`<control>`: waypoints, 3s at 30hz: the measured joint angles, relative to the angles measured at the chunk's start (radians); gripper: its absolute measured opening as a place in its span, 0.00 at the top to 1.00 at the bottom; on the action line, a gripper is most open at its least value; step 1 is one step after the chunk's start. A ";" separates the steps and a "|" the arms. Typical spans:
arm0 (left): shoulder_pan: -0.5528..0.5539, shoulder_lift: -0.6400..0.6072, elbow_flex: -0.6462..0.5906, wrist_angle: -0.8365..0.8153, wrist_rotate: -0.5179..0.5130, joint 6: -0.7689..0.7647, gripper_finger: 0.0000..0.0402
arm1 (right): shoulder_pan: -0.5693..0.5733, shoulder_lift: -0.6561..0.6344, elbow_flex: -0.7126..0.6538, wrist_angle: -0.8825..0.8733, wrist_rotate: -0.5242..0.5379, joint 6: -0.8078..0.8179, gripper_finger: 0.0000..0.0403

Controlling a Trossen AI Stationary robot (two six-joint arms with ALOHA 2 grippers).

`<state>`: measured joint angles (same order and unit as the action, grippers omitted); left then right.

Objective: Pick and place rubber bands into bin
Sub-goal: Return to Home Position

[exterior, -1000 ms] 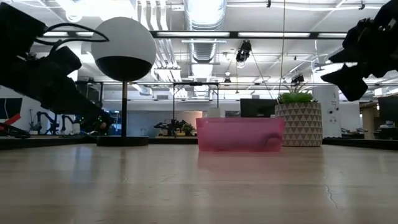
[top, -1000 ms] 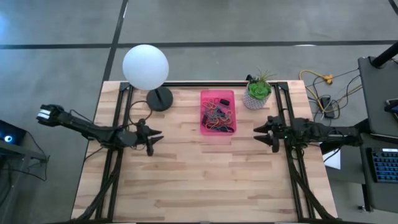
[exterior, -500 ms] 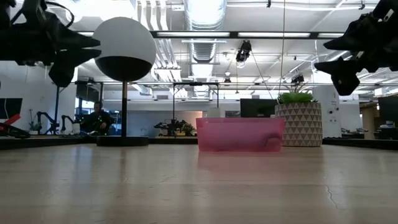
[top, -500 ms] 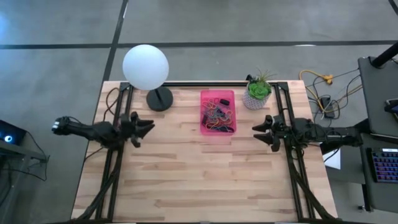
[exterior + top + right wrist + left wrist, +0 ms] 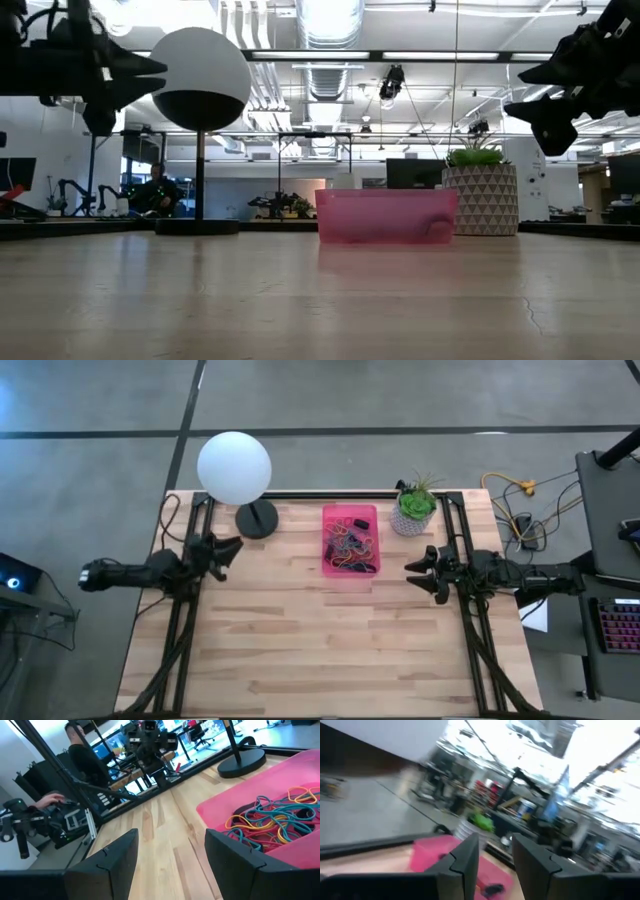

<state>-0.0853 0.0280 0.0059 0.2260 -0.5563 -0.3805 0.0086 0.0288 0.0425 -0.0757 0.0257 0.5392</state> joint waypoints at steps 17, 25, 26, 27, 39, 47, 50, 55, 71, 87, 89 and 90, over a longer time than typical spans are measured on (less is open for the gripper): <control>0.342 0.000 -0.001 -0.016 0.285 0.358 0.75 | 0.000 0.000 0.000 0.000 0.000 0.000 0.47; 0.415 -0.001 -0.001 -0.135 0.525 0.466 0.75 | 0.000 0.000 0.000 0.000 0.000 0.000 0.47; 0.399 -0.001 -0.001 -0.175 0.539 0.466 0.75 | 0.000 0.000 0.000 0.000 0.000 0.000 0.47; 0.376 -0.001 -0.001 -0.203 0.558 0.466 0.75 | 0.000 0.000 0.000 0.000 0.000 0.000 0.47; 0.153 -0.001 -0.001 -0.199 0.502 0.467 0.75 | 0.000 0.000 0.000 0.000 0.001 0.000 0.47; 0.137 -0.001 -0.001 -0.196 0.503 0.467 0.75 | 0.000 0.000 0.000 -0.001 0.001 0.000 0.47; 0.137 0.011 -0.001 -0.192 0.502 0.467 0.75 | 0.000 0.000 0.000 -0.001 0.001 0.000 0.47; 0.137 0.032 -0.001 -0.184 0.502 0.467 0.75 | 0.000 0.000 0.000 -0.001 0.001 0.000 0.47; 0.137 0.088 -0.001 -0.182 0.503 0.467 0.75 | 0.000 0.000 0.000 -0.001 0.001 0.000 0.47; 0.137 0.136 -0.001 -0.182 0.503 0.467 0.75 | 0.013 -0.028 0.001 0.013 0.002 -0.228 0.47; 0.137 0.135 -0.001 -0.183 0.503 0.467 0.75 | 0.015 -0.029 -0.003 0.056 0.003 -0.360 0.47; 0.137 0.136 -0.001 -0.182 0.503 0.467 0.75 | 0.021 -0.029 -0.011 0.076 0.003 -0.429 0.47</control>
<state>0.0521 0.1638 0.0048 0.0437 -0.0533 0.0860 0.0294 -0.0002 0.0320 -0.0001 0.0292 0.1103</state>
